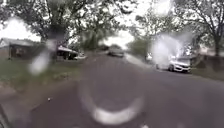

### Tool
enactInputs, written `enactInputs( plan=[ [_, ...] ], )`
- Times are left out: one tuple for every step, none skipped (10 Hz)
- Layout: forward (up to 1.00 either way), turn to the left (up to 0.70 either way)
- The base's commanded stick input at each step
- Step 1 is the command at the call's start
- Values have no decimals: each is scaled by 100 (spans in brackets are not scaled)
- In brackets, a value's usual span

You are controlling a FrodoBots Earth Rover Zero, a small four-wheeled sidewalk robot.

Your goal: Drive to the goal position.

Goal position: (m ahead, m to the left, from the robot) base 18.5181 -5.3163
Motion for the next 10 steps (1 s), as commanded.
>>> enactInputs(
  plan=[
    [70, 0],
    [70, 0],
    [70, 0],
    [70, 0],
    [70, 0],
    [70, 0],
    [70, 0],
    [70, 0],
    [70, 0],
    [70, 0]
  ],
)
